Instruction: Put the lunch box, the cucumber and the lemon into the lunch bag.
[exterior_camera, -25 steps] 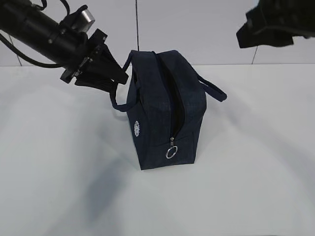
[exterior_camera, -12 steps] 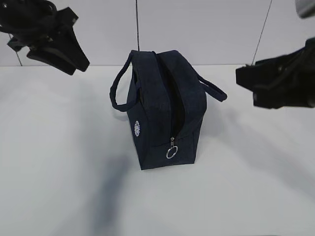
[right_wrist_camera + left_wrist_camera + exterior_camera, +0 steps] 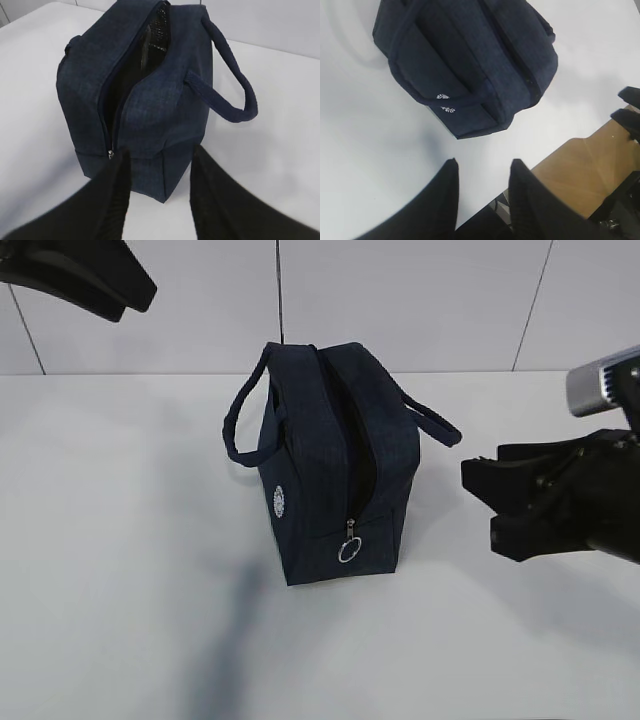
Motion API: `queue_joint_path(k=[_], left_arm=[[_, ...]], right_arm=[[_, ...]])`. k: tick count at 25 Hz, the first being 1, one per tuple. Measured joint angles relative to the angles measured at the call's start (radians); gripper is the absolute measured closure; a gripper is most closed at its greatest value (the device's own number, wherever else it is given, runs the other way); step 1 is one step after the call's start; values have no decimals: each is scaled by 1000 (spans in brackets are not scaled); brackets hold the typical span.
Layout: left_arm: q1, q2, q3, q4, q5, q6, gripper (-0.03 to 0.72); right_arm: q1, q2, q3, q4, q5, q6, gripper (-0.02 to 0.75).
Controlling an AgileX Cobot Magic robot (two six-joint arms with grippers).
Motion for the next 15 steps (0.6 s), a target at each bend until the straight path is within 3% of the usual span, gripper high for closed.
queue_joint_path(k=[5,11,15], left_arm=[[-56,-15,0,34,2,16,446],[-101,-45,0,83,6,14,446],[-103,-61,0,83,6,12,446]], right_arm=[[0,103,28,-3,-119,22,441],[0,197,141,-123,-503,111,441],[0,286,159,-186,-553,127,441]])
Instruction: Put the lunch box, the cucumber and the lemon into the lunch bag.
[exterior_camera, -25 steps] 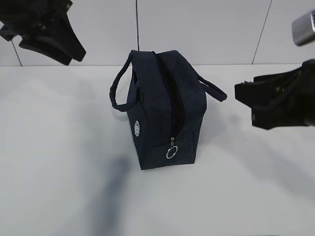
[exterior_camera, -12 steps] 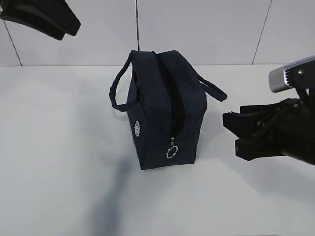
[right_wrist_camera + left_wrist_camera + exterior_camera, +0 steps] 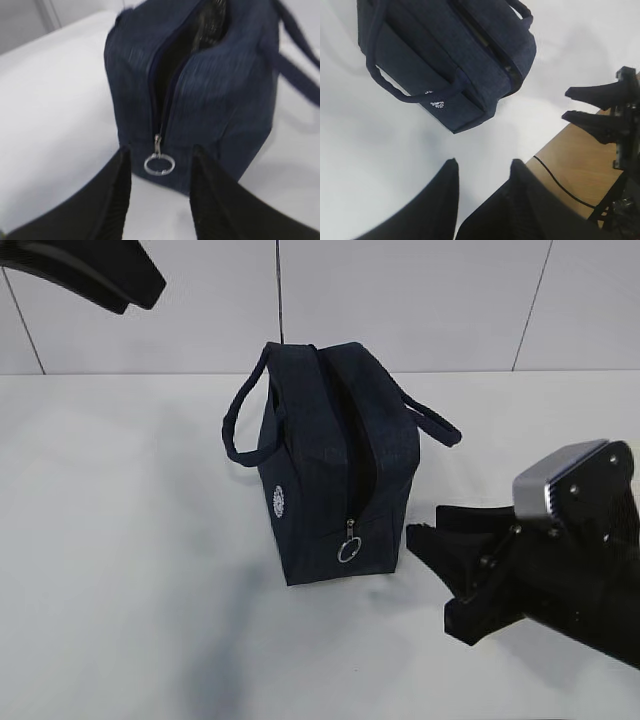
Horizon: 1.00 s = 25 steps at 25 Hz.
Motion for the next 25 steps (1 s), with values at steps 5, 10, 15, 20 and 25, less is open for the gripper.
queue_joint_path(k=[5,10,15,20,25], left_arm=[[0,-6,0,0,2,0,446],[0,-6,0,0,2,0,446],[0,-6,0,0,2,0,446],[0,-6,0,0,2,0,446],[0,-6,0,0,2,0,446]], right_arm=[[0,137,1,-12,-155,6,442],[0,272,1,-30,-323,6,441],[0,363,0,-53,-404,6,442],[0,411,0,-53,-411,6,442],[0,434,-2,-54,-412,6,442]])
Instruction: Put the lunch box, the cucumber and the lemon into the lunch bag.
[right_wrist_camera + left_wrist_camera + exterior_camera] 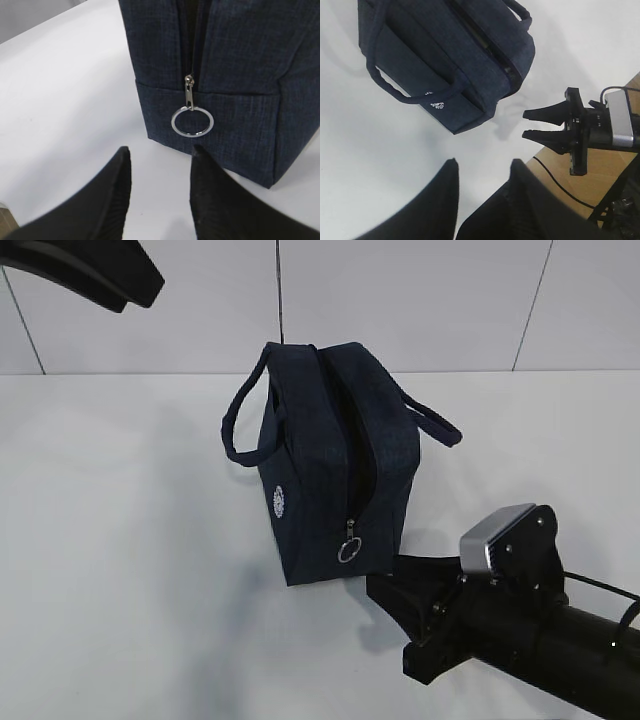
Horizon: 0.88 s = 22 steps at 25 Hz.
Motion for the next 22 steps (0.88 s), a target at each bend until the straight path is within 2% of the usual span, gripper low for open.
queue_joint_path(k=[22], left_arm=[[0,0,0,0,0,0,446]], right_arm=[[0,56,-21,78,-8,2,400]])
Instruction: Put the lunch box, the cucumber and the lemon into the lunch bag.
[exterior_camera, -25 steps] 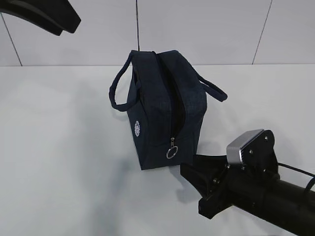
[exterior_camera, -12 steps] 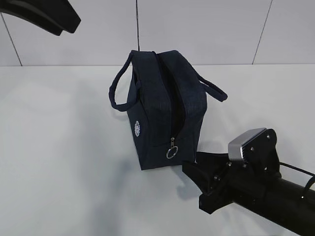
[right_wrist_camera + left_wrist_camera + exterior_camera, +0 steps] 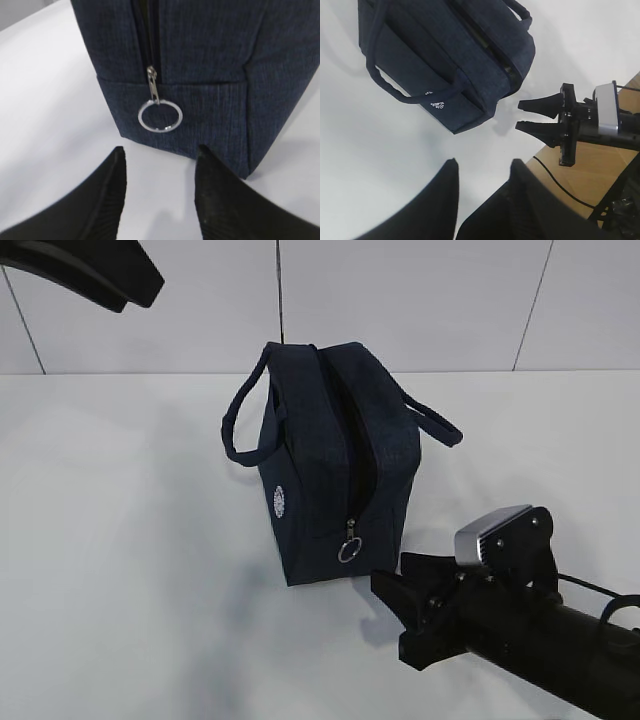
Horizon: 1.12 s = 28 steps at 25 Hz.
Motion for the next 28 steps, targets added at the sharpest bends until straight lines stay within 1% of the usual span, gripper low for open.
queue_joint_path(k=[8,16,19,24,28], left_arm=[[0,0,0,0,0,0,446],[0,0,0,0,0,0,446],[0,0,0,2,0,0,446],[0,0,0,10,0,0,446],[0,0,0,14,2,0,446]], right_arm=[[0,14,-9,9,0,0,399],[0,57,-36,122,-2,0,399],[0,70,-40,140,-2,0,398],[0,70,-45,134,-2,0,399],[0,70,-55,51,-2,0,400]])
